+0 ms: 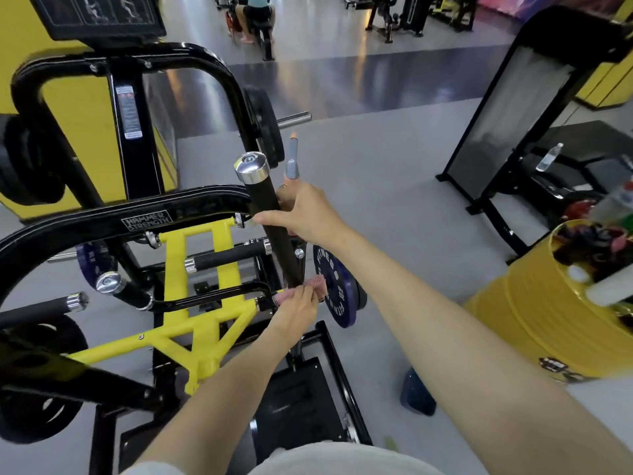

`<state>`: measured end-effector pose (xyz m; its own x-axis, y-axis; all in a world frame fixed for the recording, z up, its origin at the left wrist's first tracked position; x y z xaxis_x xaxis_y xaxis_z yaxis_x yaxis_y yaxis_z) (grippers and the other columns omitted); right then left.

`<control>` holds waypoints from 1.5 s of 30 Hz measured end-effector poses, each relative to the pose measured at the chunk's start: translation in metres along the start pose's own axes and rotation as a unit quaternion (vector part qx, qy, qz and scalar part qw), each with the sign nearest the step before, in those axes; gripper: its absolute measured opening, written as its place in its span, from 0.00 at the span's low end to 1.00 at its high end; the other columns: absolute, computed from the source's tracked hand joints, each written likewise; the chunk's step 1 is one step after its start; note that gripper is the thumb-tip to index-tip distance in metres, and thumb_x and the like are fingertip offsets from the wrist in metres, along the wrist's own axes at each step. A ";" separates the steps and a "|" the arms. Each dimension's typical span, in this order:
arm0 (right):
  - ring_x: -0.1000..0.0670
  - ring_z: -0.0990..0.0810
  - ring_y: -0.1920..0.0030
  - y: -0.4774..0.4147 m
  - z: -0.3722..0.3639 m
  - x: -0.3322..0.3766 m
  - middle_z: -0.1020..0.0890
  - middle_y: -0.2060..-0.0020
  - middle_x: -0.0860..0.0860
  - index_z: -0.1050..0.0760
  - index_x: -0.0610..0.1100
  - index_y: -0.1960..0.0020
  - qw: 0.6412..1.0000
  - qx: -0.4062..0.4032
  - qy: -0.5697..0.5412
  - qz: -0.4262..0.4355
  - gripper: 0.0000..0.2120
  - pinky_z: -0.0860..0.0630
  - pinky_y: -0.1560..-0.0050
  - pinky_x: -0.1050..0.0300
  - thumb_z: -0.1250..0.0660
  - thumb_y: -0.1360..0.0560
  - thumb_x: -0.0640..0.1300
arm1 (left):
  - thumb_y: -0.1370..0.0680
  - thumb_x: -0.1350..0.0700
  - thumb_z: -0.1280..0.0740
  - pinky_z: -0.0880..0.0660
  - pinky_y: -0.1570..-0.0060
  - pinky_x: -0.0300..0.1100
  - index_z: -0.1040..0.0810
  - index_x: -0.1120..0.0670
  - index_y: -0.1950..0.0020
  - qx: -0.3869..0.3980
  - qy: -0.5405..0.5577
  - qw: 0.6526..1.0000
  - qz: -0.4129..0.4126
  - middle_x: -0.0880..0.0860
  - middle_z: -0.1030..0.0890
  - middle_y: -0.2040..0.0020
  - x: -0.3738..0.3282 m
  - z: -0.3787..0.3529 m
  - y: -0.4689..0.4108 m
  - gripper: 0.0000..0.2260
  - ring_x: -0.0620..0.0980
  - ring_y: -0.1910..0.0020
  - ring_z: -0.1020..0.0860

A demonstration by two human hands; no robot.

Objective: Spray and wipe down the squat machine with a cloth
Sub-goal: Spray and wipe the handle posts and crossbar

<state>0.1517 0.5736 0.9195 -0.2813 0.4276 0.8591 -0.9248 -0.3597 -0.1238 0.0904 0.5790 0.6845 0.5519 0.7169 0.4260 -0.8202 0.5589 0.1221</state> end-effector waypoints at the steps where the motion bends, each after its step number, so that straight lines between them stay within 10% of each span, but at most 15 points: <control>1: 0.57 0.24 0.63 0.000 0.000 -0.001 0.23 0.68 0.59 0.30 0.59 0.64 1.000 0.001 -0.003 -0.004 0.13 0.29 0.61 0.64 0.25 0.30 0.49 | 0.34 0.61 0.33 0.23 0.63 0.41 0.19 0.58 0.50 0.017 0.001 1.000 -0.001 0.55 0.21 0.57 -0.002 -0.004 -0.003 0.13 0.52 0.59 0.22; 12: 0.47 0.20 0.52 -0.002 -0.002 -0.005 0.17 0.59 0.47 0.18 0.46 0.49 1.000 -0.003 0.009 -0.011 0.15 0.21 0.48 0.47 0.26 0.31 0.53 | 0.24 0.67 0.40 0.28 0.38 0.49 0.36 0.64 0.30 0.075 0.006 0.995 -0.067 0.65 0.37 0.32 -0.018 -0.026 -0.010 0.22 0.61 0.33 0.35; 23: 0.47 0.20 0.50 -0.005 -0.006 -0.011 0.20 0.52 0.44 0.18 0.50 0.50 1.000 0.006 0.002 -0.015 0.25 0.19 0.50 0.47 0.29 0.39 0.66 | 0.33 0.58 0.29 0.38 0.76 0.44 0.19 0.53 0.54 -0.037 -0.089 0.984 -0.148 0.53 0.24 0.54 0.015 0.046 0.017 0.08 0.53 0.56 0.27; 30: 0.43 0.23 0.44 -0.004 -0.004 -0.010 0.18 0.54 0.46 0.20 0.54 0.56 1.000 0.001 0.016 -0.021 0.13 0.22 0.47 0.44 0.27 0.34 0.61 | 0.33 0.57 0.27 0.31 0.71 0.43 0.19 0.53 0.52 -0.165 -0.057 0.980 -0.095 0.52 0.24 0.50 0.048 0.097 0.034 0.11 0.53 0.53 0.29; 38: 0.49 0.23 0.43 0.005 0.000 -0.006 0.18 0.48 0.46 0.21 0.45 0.45 0.997 0.033 -0.038 -0.065 0.27 0.27 0.38 0.49 0.40 0.26 0.66 | 0.31 0.61 0.32 0.28 0.68 0.44 0.18 0.58 0.53 -0.323 -0.044 0.945 -0.024 0.56 0.28 0.55 0.102 0.178 0.069 0.08 0.54 0.58 0.32; 45: 0.56 0.20 0.58 0.020 0.028 -0.021 0.17 0.55 0.49 0.19 0.42 0.46 0.974 -0.100 -0.152 -0.135 0.28 0.28 0.65 0.68 0.51 0.19 0.59 | 0.23 0.65 0.39 0.24 0.65 0.46 0.20 0.63 0.51 -0.409 -0.036 0.909 0.066 0.57 0.22 0.58 0.143 0.230 0.091 0.09 0.55 0.61 0.27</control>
<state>0.1462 0.5347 0.9127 0.0393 0.2089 0.9771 -0.9945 -0.0871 0.0586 0.0601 0.6370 0.9624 0.4209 0.7882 0.4490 -0.4759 0.6132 -0.6305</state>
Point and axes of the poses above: each hand's wrist, its own y-axis away from the middle knuckle, its own z-axis out of the back of the hand, x = y × z, the point moved 8 cm from there along -y, towards the middle knuckle
